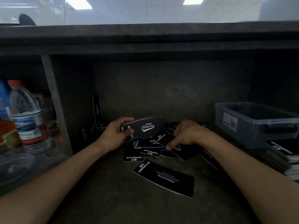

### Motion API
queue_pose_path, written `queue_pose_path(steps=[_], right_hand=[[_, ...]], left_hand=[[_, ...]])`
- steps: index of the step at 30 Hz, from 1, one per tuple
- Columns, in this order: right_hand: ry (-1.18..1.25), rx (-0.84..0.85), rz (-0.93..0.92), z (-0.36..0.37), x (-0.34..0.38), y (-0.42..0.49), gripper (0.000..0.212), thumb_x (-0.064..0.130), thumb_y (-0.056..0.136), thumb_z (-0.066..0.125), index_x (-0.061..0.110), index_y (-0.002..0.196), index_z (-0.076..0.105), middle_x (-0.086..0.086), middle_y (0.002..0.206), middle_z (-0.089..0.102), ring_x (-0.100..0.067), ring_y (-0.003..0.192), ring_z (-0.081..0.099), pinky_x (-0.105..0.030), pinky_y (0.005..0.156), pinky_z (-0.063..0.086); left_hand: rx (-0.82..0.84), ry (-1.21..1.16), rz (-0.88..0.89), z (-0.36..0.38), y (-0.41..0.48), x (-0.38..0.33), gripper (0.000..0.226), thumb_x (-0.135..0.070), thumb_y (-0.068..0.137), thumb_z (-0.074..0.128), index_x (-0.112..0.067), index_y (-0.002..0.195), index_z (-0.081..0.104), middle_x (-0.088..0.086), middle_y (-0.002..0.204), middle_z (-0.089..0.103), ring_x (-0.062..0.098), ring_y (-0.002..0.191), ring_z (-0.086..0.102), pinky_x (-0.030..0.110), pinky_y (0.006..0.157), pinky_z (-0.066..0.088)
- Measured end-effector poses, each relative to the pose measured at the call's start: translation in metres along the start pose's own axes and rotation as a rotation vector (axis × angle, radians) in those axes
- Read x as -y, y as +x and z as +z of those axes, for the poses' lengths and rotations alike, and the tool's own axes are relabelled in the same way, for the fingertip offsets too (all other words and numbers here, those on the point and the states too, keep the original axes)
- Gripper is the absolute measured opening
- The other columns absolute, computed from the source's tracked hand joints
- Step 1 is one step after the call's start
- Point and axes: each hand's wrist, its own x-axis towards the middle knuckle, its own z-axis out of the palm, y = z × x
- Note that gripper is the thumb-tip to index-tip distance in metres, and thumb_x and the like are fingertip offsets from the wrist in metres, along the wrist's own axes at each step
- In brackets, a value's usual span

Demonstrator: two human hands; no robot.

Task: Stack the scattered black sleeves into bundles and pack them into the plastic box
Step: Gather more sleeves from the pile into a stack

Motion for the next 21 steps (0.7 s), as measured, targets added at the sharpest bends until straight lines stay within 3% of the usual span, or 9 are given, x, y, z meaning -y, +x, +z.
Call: queue_pose_path(steps=[3,5,8,11,14,17,19,21], right_hand=[[0.156,0.052,0.014,-0.006,-0.004,-0.002,0.055,0.028,0.06,0.093,0.013,0.108,0.072,-0.002,0.098,0.07,-0.018,0.086,0.066,-0.028,0.071,0.057],[0.366,0.027,0.019,-0.013,-0.011,-0.002,0.03,0.009,0.07,0.085,0.014,0.097,0.073,0.0,0.082,0.066,-0.015,0.072,0.06,-0.023,0.056,0.047],[0.794,-0.302,-0.017,-0.022,-0.02,0.004,0.019,-0.002,0.078,0.072,0.014,0.087,0.072,0.001,0.073,0.064,-0.009,0.062,0.056,-0.016,0.051,0.046],[1.094,-0.56,-0.204,-0.021,-0.017,0.009,0.024,-0.008,0.078,0.069,0.016,0.08,0.068,0.002,0.069,0.066,-0.006,0.058,0.059,-0.014,0.053,0.046],[0.986,-0.456,-0.456,0.0,-0.004,0.01,0.031,-0.014,0.079,0.067,0.017,0.08,0.069,0.003,0.073,0.07,0.002,0.062,0.064,-0.012,0.063,0.049],[0.747,-0.281,-0.589,0.028,0.007,0.015,0.028,-0.008,0.08,0.073,0.016,0.093,0.071,0.003,0.092,0.074,0.001,0.087,0.068,-0.01,0.084,0.05],[0.653,-0.343,-0.555,0.036,0.009,0.022,0.031,0.001,0.076,0.08,0.019,0.1,0.072,0.007,0.1,0.073,-0.002,0.096,0.067,-0.01,0.091,0.048],[0.586,-0.471,-0.46,0.039,0.007,0.028,0.034,0.013,0.07,0.088,0.023,0.098,0.072,0.011,0.095,0.07,-0.004,0.089,0.065,-0.017,0.086,0.051]], left_hand=[[-0.042,-0.027,-0.04,-0.001,0.002,0.002,0.042,-0.002,0.092,0.066,-0.019,0.13,0.059,-0.002,0.112,0.067,0.003,0.095,0.065,0.007,0.073,0.053],[-0.042,-0.041,-0.077,0.0,0.003,0.002,0.042,0.0,0.092,0.065,-0.019,0.13,0.06,0.001,0.113,0.067,0.007,0.096,0.066,0.008,0.072,0.052],[-0.038,-0.049,-0.124,0.0,0.003,-0.001,0.044,0.006,0.092,0.059,-0.019,0.128,0.062,0.003,0.115,0.066,0.007,0.093,0.063,0.011,0.074,0.05],[-0.024,-0.073,-0.134,0.0,0.003,-0.001,0.046,0.009,0.089,0.051,-0.019,0.123,0.063,0.007,0.119,0.067,0.016,0.102,0.065,0.019,0.079,0.049],[-0.016,-0.098,-0.143,0.001,0.003,-0.003,0.042,0.004,0.091,0.053,-0.022,0.121,0.063,0.006,0.119,0.068,0.021,0.11,0.065,0.022,0.082,0.051],[0.047,-0.021,-0.091,0.0,-0.002,-0.006,0.04,-0.012,0.089,0.069,-0.028,0.124,0.06,-0.01,0.114,0.067,-0.005,0.094,0.066,0.008,0.076,0.049],[0.061,0.018,-0.065,0.001,-0.002,-0.003,0.045,-0.008,0.088,0.071,-0.026,0.127,0.057,-0.013,0.111,0.066,-0.011,0.085,0.066,0.004,0.073,0.05],[0.027,-0.022,-0.089,0.001,-0.002,-0.006,0.04,0.0,0.093,0.057,-0.023,0.126,0.061,-0.007,0.114,0.067,-0.001,0.093,0.068,0.013,0.079,0.054]])
